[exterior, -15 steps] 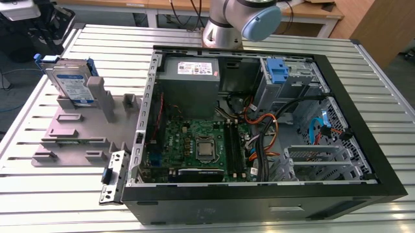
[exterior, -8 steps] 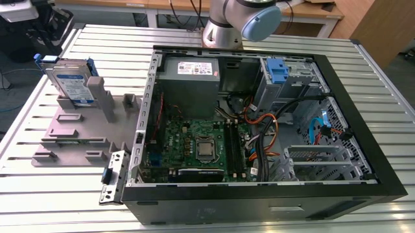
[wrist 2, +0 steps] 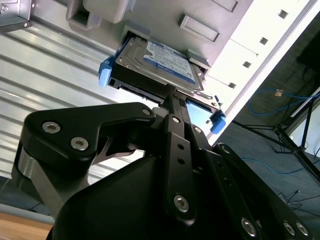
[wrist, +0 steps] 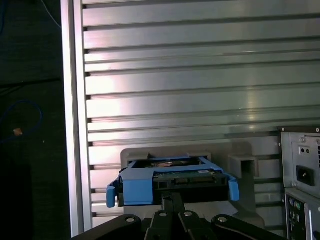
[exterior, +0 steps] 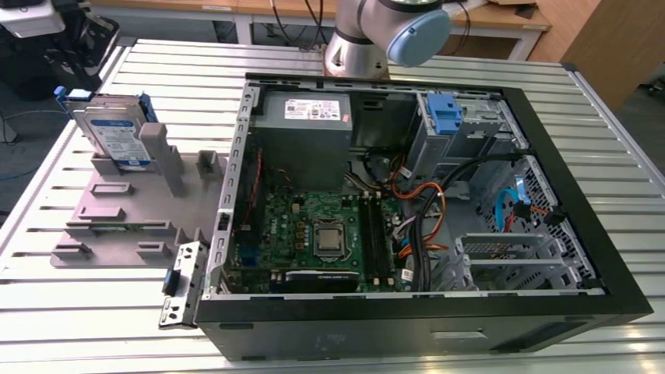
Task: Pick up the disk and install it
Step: 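Reach for the disk, then pick up the disk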
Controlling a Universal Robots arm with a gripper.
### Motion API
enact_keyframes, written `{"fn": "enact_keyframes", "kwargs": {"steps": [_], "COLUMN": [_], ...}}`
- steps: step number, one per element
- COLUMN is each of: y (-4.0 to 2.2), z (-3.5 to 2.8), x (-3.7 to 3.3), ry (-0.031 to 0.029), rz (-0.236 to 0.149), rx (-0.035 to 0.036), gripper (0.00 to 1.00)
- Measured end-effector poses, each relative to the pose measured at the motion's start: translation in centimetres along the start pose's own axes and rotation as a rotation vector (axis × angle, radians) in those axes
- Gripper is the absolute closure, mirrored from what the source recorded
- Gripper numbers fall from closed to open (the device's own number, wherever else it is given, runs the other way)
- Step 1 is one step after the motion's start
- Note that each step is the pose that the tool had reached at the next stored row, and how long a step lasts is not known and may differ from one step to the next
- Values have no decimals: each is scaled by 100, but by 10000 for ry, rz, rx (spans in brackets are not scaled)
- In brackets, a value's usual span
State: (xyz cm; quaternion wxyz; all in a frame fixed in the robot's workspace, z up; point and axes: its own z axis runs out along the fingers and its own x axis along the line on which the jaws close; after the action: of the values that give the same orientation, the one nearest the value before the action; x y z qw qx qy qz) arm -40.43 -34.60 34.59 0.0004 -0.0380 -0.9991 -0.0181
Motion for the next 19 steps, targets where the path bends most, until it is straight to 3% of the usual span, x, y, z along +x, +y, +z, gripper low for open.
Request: {"fn": "enact_keyframes", "kwargs": {"steps": [15,19], "y": [0,0], "z": [0,0], "x": [0,0], "ry": [2,10], "rz": [-21,-288], "rx": [8,9], "gripper": [89,89]}}
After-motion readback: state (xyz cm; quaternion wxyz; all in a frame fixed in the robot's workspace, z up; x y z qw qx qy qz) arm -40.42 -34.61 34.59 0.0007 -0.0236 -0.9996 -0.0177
